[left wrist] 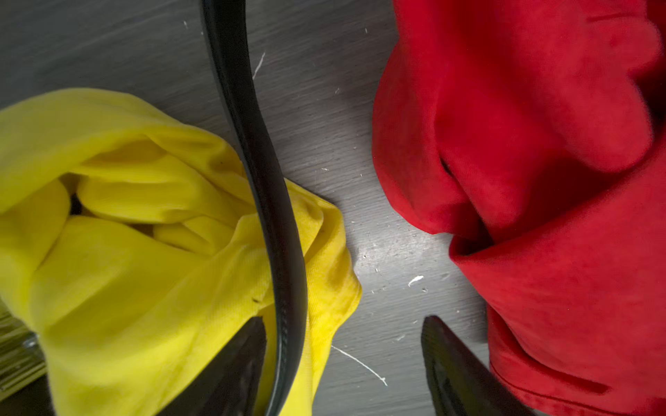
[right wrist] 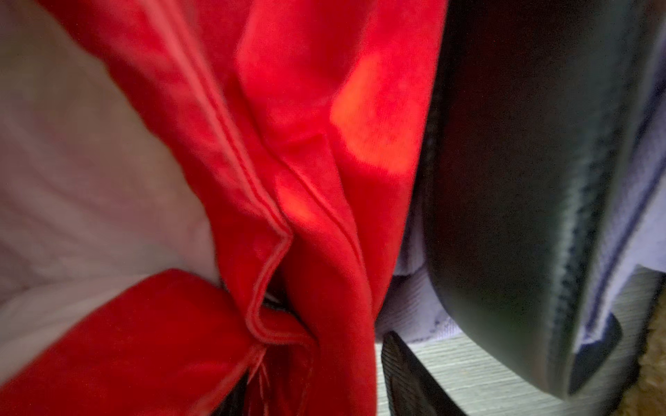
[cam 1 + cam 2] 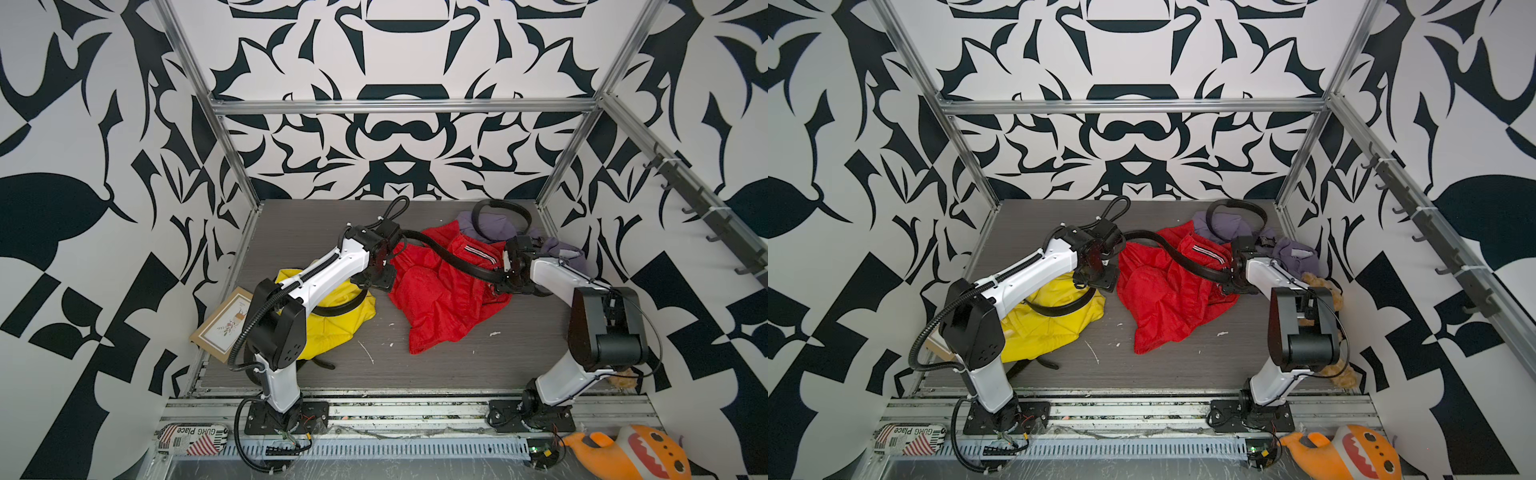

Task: Remove the belt from the trousers
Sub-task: Adjust the belt on the trousers.

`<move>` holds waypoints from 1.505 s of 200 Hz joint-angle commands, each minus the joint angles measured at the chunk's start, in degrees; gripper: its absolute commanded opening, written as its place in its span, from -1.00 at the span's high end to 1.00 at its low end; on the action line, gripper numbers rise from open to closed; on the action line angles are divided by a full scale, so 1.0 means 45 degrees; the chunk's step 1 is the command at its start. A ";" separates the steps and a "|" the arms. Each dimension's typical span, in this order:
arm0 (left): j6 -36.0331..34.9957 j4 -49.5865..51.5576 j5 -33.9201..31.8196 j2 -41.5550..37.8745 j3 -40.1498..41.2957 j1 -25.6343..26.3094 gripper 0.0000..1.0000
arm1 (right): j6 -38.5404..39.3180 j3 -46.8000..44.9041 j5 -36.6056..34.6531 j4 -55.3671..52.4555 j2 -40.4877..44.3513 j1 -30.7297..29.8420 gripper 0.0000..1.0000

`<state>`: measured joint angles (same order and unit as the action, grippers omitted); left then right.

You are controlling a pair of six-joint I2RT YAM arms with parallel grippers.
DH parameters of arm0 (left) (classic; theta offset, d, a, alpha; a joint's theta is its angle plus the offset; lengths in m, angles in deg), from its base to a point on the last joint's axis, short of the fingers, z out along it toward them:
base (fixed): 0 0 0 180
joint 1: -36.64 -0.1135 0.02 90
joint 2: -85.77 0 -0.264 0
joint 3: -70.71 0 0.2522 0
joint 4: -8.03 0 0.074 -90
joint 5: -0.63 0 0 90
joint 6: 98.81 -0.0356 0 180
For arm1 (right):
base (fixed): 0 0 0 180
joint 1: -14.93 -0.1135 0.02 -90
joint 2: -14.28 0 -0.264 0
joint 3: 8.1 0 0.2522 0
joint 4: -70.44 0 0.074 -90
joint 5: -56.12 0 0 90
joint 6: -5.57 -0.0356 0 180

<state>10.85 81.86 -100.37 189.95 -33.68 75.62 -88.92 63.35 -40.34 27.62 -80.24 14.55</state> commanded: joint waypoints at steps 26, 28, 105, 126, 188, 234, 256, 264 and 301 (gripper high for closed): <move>-0.0332 -0.0495 -0.0487 0.1203 -0.0018 -0.0204 -0.14 | 0.0052 -0.0100 -0.0051 -0.0593 0.0589 -0.0090 -0.23; -0.0337 -0.0517 -0.0495 0.1258 0.0003 -0.0220 -0.12 | 0.0058 -0.0103 -0.0049 -0.0593 0.0583 -0.0086 -0.23; 0.0329 -0.0009 -0.1073 -0.0745 -0.1887 -0.0082 1.00 | 0.0090 -0.0125 -0.0013 -0.0643 0.0750 -0.0090 -0.23; 0.0367 0.0073 -0.1051 -0.1529 -0.3415 0.0161 1.00 | 0.0012 -0.0163 0.0134 -0.0601 0.0731 -0.0079 -0.23; -0.0009 -0.1384 -0.1287 -0.1338 -0.7624 0.0949 1.00 | -0.0125 -0.0286 0.0584 -0.0544 0.0736 -0.0207 -0.24; 0.1653 -0.3700 0.0693 -0.0303 -0.5436 0.0456 1.00 | -0.0701 -0.0262 0.1337 -0.0482 0.0601 -0.1322 -0.24; 0.3081 -0.5483 0.2358 0.0009 -0.3321 -0.0172 1.00 | -0.1324 -0.0340 0.1142 -0.0410 0.0718 -0.2553 -0.24; 0.3518 -0.6404 0.2900 0.0097 -0.2526 -0.0395 1.00 | -0.1542 -0.0321 0.0995 -0.0401 0.0815 -0.2988 -0.24; 0.4746 -0.8772 0.4386 0.1215 -0.1849 -0.1030 1.00 | -0.2279 0.0138 0.1033 -0.0072 0.0107 -0.4623 -0.23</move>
<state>25.99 54.00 -87.28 194.69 -40.93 72.36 -96.02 62.24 -37.74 26.98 -79.52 -2.37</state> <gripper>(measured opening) 0.062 0.618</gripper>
